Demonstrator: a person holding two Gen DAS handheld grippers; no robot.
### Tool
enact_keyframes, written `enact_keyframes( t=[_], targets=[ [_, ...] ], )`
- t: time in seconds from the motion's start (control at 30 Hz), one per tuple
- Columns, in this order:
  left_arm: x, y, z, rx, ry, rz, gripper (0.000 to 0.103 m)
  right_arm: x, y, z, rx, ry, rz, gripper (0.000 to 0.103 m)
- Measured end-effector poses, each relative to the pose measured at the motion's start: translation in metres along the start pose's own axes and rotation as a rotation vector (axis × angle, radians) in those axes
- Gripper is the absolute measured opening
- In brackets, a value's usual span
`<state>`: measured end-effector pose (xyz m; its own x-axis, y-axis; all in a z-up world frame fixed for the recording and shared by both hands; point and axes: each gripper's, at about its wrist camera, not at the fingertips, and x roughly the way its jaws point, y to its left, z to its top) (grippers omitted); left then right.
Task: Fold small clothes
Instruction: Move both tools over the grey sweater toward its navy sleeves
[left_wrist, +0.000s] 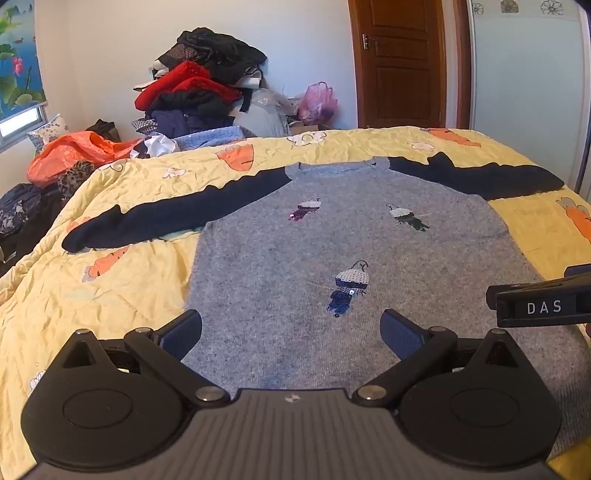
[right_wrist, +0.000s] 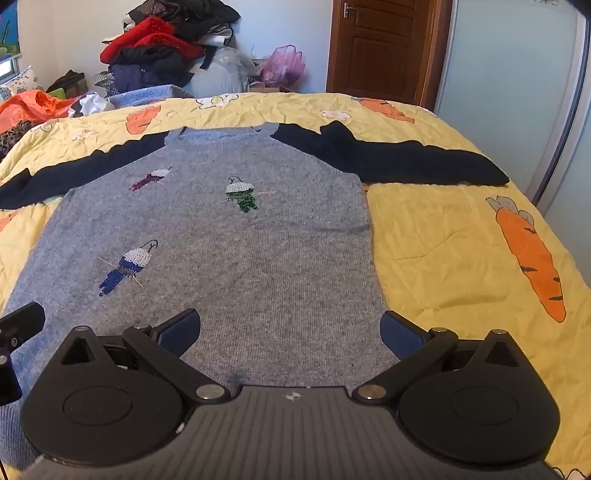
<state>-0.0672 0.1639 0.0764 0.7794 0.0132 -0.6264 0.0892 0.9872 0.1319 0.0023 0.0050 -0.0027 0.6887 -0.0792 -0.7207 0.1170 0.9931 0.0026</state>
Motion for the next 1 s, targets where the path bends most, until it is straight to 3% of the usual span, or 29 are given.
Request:
enact_keyframes(
  t=[0.5,1.0],
  targets=[
    [0.004,-0.006,-0.001,0.005,0.011,-0.008,0.103,0.003,-0.002,-0.002,0.0,0.007,-0.001,0.103],
    [0.049,0.002,0.013,-0.018,0.037,-0.039,0.103,0.046,0.009,0.019,-0.028,0.037,-0.01,0.103]
  ],
)
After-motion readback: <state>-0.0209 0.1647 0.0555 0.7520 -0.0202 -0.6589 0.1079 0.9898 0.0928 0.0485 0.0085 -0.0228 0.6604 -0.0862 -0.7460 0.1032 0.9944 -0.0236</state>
